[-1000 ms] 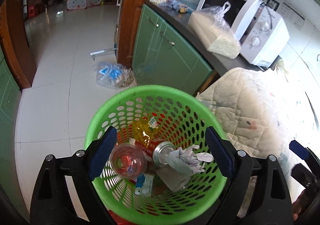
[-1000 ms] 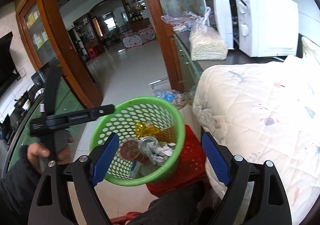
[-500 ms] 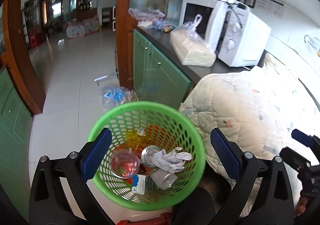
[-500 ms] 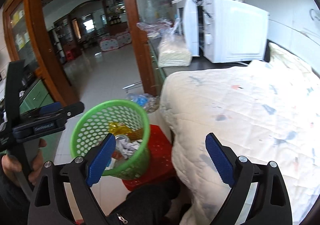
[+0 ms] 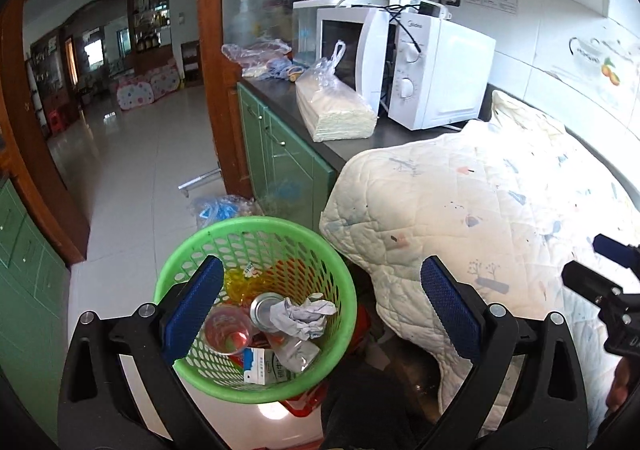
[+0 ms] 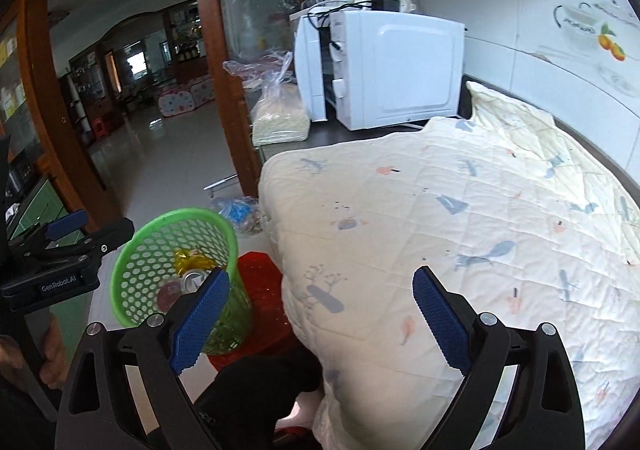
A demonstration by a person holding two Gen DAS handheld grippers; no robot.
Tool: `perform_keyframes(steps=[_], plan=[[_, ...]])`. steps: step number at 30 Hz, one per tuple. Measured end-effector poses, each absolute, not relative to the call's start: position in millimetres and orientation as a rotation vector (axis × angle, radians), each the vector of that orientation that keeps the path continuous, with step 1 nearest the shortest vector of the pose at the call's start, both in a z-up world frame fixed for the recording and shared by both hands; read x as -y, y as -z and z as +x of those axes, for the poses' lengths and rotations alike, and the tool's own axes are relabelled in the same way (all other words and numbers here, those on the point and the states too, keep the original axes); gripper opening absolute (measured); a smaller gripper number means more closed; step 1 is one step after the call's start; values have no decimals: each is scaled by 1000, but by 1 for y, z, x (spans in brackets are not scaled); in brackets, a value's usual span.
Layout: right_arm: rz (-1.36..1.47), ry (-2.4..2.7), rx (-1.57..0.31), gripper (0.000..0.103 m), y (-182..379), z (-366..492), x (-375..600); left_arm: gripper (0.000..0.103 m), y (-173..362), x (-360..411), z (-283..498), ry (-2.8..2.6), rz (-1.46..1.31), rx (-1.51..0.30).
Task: Collect trash
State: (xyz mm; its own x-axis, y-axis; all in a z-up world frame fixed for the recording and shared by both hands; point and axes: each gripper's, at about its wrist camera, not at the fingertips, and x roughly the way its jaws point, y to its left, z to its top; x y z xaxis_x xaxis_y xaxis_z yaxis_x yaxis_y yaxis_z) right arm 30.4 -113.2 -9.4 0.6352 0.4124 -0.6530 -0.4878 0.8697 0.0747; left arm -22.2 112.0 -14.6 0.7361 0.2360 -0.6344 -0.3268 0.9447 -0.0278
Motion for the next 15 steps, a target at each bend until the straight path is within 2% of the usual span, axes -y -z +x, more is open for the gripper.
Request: perform_keyframes(steps=[15], plan=[[-88,-432,-725,91,6,25,146,98,12,-73,-28,-281,-82,-697]])
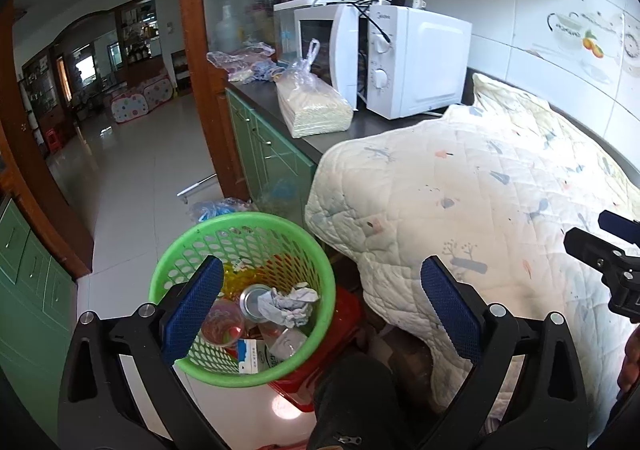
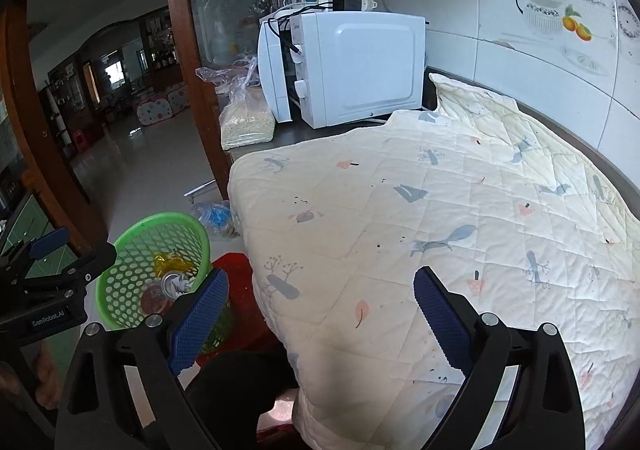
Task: Collect trash
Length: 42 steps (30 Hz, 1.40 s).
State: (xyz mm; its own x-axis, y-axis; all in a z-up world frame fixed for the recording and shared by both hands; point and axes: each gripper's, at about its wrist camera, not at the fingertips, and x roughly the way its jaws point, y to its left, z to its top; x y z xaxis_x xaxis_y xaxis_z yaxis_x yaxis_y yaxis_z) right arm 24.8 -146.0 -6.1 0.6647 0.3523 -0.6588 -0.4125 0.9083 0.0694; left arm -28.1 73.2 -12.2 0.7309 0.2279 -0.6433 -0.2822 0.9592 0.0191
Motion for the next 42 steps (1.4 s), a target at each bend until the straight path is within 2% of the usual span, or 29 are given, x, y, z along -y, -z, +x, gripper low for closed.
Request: perform_keyframes(steps=[42], plan=[[-78,-377,-736,91,6,28,164,98,16,-57,-28,-225,-68,-703]])
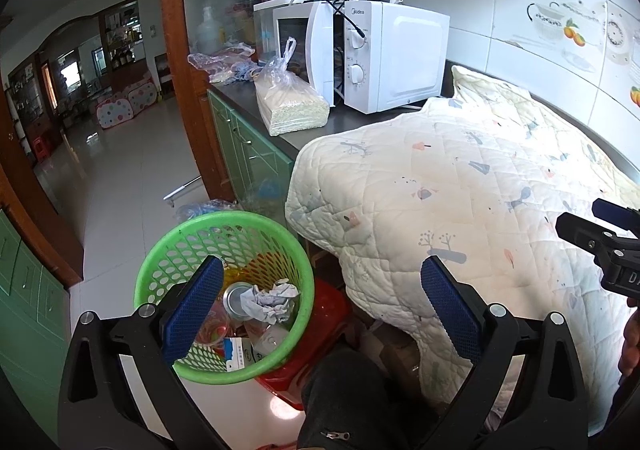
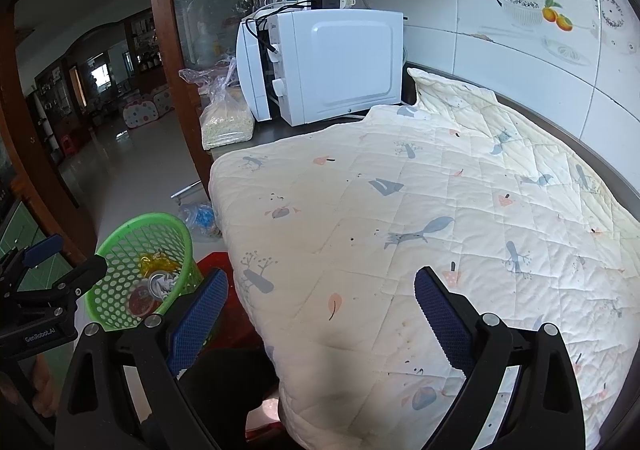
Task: Collect trash
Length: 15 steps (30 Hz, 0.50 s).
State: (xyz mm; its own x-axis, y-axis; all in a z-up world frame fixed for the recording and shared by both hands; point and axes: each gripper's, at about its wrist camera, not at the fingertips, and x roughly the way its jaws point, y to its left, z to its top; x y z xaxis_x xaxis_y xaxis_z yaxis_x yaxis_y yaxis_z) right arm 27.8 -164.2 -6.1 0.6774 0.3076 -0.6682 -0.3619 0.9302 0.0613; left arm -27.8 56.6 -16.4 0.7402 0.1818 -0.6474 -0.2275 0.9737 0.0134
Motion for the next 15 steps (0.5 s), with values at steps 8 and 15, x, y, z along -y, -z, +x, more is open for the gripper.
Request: perform_keyframes(steps=[8,15], plan=[[-80,-369,-743,91,8,28,164,98,17,-56,-28,-220,-68,-704],[-82,-369,-743,91,8,28,165,98,19,-54,-28,-211,-67,-706]])
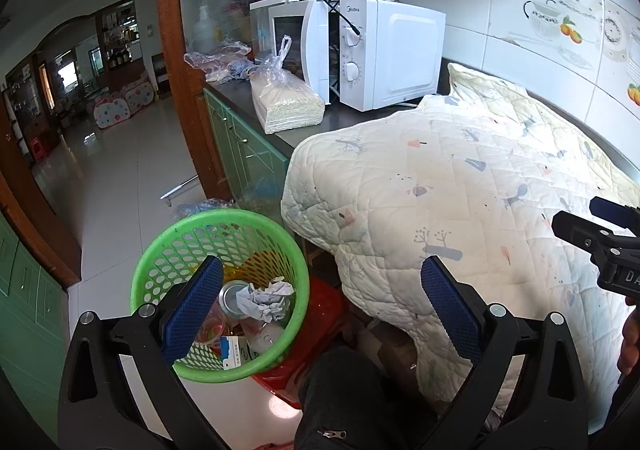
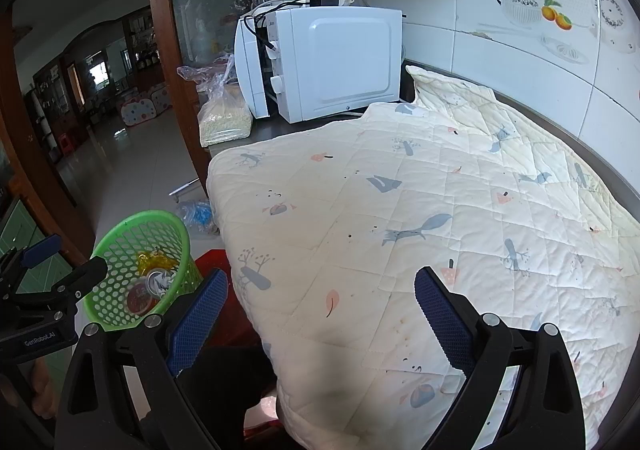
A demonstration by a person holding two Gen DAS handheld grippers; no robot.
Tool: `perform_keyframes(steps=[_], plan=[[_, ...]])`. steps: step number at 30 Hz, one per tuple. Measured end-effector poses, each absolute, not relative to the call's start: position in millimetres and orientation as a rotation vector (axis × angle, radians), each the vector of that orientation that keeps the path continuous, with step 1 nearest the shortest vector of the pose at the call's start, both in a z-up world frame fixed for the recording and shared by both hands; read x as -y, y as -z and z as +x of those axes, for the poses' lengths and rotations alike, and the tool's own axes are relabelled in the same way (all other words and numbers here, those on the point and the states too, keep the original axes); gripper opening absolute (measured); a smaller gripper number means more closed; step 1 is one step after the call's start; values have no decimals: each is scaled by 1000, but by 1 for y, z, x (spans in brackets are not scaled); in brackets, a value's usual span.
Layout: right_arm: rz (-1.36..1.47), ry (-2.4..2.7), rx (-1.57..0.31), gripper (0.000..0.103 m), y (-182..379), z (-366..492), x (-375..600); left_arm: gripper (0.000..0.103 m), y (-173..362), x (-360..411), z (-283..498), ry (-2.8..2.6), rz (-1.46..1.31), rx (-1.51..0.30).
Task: Collect trash
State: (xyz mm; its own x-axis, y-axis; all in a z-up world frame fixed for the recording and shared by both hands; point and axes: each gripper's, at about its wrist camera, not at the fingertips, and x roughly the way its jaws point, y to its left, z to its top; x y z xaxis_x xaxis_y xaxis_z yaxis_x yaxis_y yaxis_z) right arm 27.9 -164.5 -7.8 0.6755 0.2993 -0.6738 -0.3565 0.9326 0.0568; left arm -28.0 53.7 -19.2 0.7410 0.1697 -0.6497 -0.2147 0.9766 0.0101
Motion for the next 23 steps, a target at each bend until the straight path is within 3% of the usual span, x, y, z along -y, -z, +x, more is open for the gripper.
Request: perform_keyframes(steps=[23], plan=[[-88,-368,-752,92,11,29,165,98,21,-48,-27,-176,-63,-717]])
